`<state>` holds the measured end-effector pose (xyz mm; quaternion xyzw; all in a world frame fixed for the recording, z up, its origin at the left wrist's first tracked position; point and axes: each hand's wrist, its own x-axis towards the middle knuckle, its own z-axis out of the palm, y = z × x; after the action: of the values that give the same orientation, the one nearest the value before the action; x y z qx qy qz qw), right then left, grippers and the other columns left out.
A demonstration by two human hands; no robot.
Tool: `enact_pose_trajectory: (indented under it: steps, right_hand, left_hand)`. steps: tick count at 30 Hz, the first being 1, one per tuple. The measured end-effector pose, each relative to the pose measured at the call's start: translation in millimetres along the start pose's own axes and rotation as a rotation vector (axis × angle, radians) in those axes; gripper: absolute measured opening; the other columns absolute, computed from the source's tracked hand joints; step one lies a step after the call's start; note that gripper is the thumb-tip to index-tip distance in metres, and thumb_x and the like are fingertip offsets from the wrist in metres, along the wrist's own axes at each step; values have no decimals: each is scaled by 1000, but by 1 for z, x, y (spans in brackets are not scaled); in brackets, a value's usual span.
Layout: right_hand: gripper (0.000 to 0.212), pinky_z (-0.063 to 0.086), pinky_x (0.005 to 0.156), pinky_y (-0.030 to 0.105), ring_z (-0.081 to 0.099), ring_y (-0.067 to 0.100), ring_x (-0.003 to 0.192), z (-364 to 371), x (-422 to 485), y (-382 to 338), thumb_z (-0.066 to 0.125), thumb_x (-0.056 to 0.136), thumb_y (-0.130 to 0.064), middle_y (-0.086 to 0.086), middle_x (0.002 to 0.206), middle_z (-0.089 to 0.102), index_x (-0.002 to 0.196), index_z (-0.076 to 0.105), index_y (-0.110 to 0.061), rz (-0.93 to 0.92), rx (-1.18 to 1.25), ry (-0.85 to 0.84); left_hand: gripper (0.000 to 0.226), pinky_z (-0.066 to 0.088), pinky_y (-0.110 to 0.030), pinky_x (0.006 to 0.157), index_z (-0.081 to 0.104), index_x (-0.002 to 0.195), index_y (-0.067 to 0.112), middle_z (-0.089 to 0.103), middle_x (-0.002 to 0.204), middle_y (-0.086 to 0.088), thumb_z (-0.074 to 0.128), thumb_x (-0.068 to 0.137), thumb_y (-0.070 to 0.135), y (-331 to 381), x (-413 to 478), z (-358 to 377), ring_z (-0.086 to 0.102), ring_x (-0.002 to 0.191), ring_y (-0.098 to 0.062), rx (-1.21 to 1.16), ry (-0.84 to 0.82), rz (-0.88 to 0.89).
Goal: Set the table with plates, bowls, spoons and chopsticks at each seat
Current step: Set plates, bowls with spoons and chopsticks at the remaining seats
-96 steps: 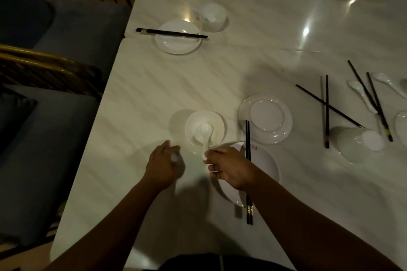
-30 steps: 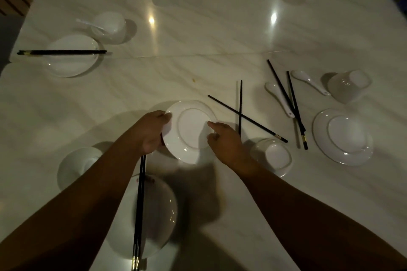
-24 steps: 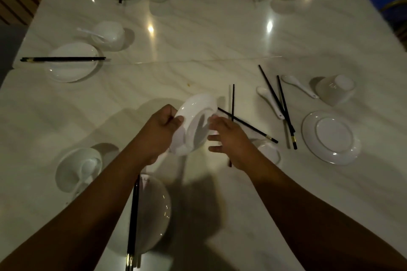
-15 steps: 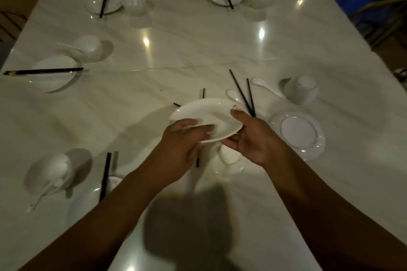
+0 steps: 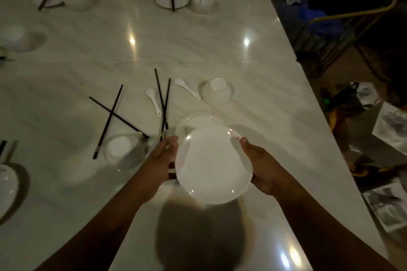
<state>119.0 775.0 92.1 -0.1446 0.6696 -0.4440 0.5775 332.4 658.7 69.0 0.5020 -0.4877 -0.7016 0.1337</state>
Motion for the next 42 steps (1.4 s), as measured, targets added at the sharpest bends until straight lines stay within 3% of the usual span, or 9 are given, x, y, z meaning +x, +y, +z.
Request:
enact_pose_trajectory:
  steps: [2, 6, 9, 14, 18, 22, 28, 31, 42]
  right_hand:
    - [44, 56, 80, 36, 70, 20, 96, -17, -7, 7, 36, 96, -53, 1, 104, 74, 116, 65, -27, 51, -94, -40]
    - [43, 52, 62, 18, 71, 12, 83, -29, -18, 17, 36, 96, -54, -3, 92, 76, 106, 69, -27, 84, -230, -44]
    - [38, 55, 64, 25, 72, 20, 87, -38, -16, 30, 42, 98, -45, 5, 96, 75, 106, 68, -19, 71, -87, 42]
    - [22, 57, 74, 36, 67, 29, 97, -48, -10, 62, 51, 97, -21, 9, 106, 71, 112, 64, -12, 95, 38, 127]
    - [20, 57, 71, 36, 64, 29, 99, -55, -8, 81, 48, 97, -14, 9, 110, 66, 112, 62, -16, 101, -27, 152]
    - [19, 57, 80, 43, 56, 27, 105, -65, 0, 91, 48, 97, -14, 6, 113, 60, 111, 58, -21, 65, -154, 169]
    - [30, 53, 91, 51, 53, 27, 108, -77, 7, 97, 48, 95, -9, 4, 112, 56, 123, 54, -15, 57, -391, 144]
    - [33, 51, 94, 49, 54, 27, 110, -77, 13, 99, 49, 95, -11, 8, 120, 58, 127, 54, -13, 34, -470, 156]
    - [27, 56, 86, 47, 60, 27, 102, -50, 28, 105, 52, 93, -14, 10, 112, 65, 118, 61, -10, -41, -630, 187]
  left_hand:
    - [33, 56, -40, 77, 58, 120, 35, 70, 111, 1, 39, 96, 48, -3, -3, 16, 68, 98, -23, 12, -88, -97]
    - [30, 54, -46, 89, 59, 119, 28, 69, 112, -1, 43, 97, 41, -14, 4, 38, 65, 102, -23, 165, -114, -152]
    - [24, 53, -44, 88, 59, 113, 28, 65, 112, -2, 42, 98, 36, -19, 8, 51, 61, 102, -24, 147, -38, -164]
    - [24, 55, -41, 78, 53, 120, 26, 60, 118, -5, 41, 99, 29, -33, 10, 62, 57, 105, -27, 88, -9, -167]
    - [26, 56, -46, 79, 53, 122, 20, 58, 120, -10, 42, 99, 26, -44, 4, 74, 57, 103, -29, 95, 8, -205]
    - [30, 55, -35, 69, 48, 127, 13, 54, 118, -11, 41, 99, 21, -55, -4, 87, 54, 105, -29, 121, 56, -247]
    - [26, 58, -41, 76, 58, 115, 12, 63, 107, -11, 43, 94, 8, -75, -9, 101, 61, 93, -26, 141, 189, -238]
    - [24, 58, -38, 67, 58, 112, 12, 62, 104, -11, 43, 93, 10, -80, -11, 104, 61, 91, -27, 91, 243, -264]
    - [26, 59, -48, 71, 67, 99, 19, 65, 103, -15, 45, 89, 9, -90, -5, 67, 63, 93, -37, 66, 303, -250]
